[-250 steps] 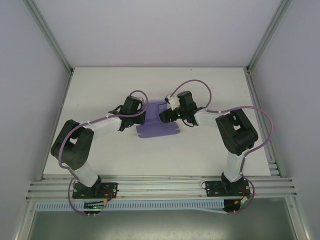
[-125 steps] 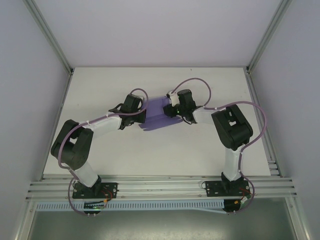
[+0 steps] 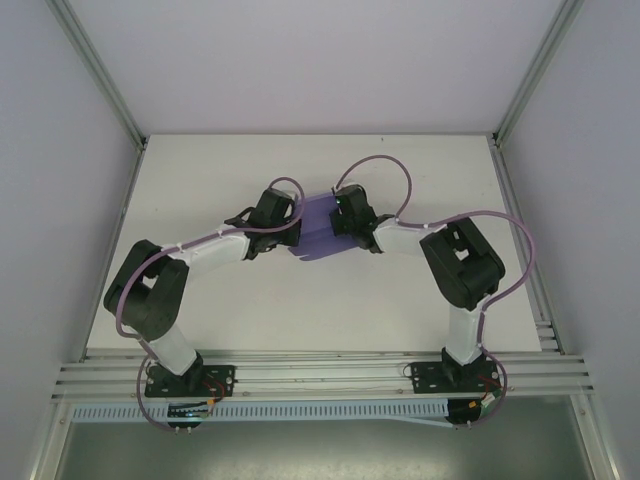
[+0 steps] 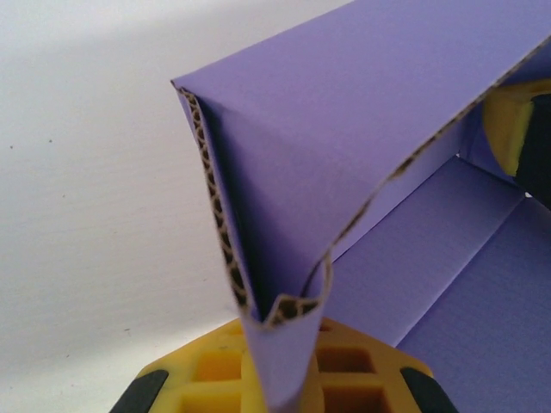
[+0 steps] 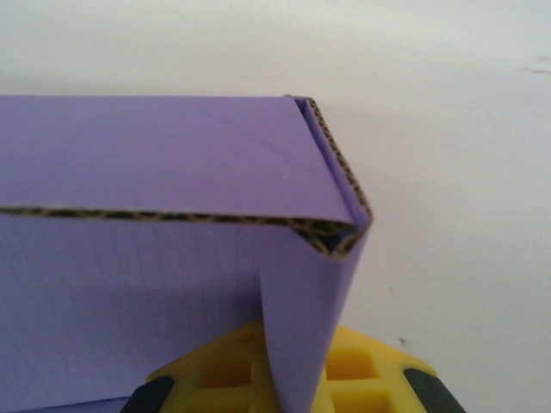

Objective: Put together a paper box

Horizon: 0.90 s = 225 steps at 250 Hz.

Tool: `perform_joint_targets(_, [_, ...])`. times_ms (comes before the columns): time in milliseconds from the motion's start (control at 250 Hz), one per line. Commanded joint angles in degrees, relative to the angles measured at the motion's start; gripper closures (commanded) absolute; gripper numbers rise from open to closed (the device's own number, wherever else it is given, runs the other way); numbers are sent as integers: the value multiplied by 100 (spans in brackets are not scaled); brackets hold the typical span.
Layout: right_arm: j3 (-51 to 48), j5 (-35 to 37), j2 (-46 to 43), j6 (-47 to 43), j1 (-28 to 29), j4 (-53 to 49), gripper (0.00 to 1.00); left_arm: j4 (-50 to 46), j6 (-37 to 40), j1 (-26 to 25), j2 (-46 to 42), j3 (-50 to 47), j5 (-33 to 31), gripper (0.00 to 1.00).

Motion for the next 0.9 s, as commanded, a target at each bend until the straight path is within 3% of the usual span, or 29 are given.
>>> perform_joint_targets(0, [105, 2180, 32, 62, -89, -675, 100, 51, 152, -325, -347, 284, 247, 100])
perform_joint_targets(136, [-58, 2542, -87, 23, -72, -453, 100, 60, 159, -392, -492, 284, 79, 100])
perform_joint_targets(204, [-290, 2350, -227, -252, -73, 23, 100, 132, 155, -406, -560, 283, 152, 100])
perform_joint_targets(420, [-1749, -517, -1307, -1351, -205, 2461, 100, 679, 418, -450, -895, 83, 457, 100])
perform_joint_targets(480, [-1990, -764, -1585, -1411, -212, 2752, 84, 869, 567, -456, -1016, -29, 590, 100])
perform_joint_targets(572, [-2065, -1256, -1949, -1508, -282, 2529, 74, 1069, 674, -459, -1158, -164, 647, 100])
perform_joint_targets(679, [-2095, -1880, -2362, -1548, -377, 2119, 54, 1101, 742, -461, -1244, -208, 485, 100])
perform_joint_targets(895, [-2220, -2905, -3095, -1340, -441, 1674, 34, 1087, 769, -458, -1224, -200, 389, 100])
